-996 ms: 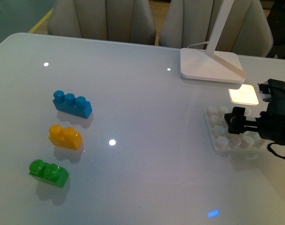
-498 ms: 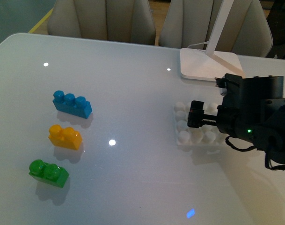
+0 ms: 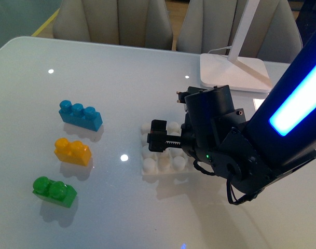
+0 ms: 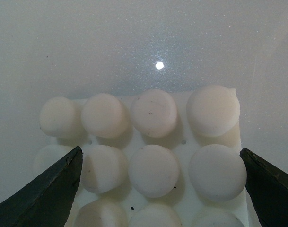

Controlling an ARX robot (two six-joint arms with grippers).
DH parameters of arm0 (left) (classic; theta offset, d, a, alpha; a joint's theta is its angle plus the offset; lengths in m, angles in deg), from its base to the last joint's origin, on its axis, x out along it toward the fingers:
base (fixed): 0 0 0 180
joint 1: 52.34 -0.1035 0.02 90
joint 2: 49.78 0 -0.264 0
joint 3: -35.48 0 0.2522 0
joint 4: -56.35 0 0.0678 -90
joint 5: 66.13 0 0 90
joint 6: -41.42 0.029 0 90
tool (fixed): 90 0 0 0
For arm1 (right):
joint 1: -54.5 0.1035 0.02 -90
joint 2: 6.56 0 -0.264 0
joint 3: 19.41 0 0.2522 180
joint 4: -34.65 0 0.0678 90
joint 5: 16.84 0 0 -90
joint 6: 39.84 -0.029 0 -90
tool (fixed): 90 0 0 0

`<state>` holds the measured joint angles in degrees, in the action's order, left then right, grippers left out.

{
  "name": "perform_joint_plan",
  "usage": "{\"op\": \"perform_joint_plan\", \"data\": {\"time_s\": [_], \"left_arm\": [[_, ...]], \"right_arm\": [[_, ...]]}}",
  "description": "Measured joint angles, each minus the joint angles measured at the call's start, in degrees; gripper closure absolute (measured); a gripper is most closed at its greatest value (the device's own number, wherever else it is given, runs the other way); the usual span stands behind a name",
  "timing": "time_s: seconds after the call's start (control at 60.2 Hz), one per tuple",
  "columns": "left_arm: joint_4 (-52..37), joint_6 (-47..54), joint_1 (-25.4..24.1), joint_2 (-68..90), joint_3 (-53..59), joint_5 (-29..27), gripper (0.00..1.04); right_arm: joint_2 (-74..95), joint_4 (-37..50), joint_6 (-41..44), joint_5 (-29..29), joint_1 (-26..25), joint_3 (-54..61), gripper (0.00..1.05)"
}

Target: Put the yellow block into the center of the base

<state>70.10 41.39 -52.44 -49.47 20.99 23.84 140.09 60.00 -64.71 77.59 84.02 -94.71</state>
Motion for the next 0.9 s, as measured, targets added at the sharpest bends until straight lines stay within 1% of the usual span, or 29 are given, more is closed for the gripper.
{"op": "perform_joint_plan", "data": {"time_s": [0.083,0.365,0.548,0.897], "left_arm": [[0.0,0.0,0.0,0.0,0.0,0.0,0.07],[0.0,0.0,0.0,0.0,0.0,0.0,0.07],[0.0,0.0,0.0,0.0,0.0,0.0,0.07],[0.0,0.0,0.0,0.0,0.0,0.0,0.07]], "right_arm": [[-0.1,-0.9,-3.0,1.1,0.7,-0.5,0.09],[0.0,-3.4,-9.0,3.9,3.5,-2.2,0.09],[0.1,-3.5,-14.0,4.0,4.3,-2.3,0.09],[-0.2,-4.0,-16.5,4.2,5.4,-1.3,0.09]]}}
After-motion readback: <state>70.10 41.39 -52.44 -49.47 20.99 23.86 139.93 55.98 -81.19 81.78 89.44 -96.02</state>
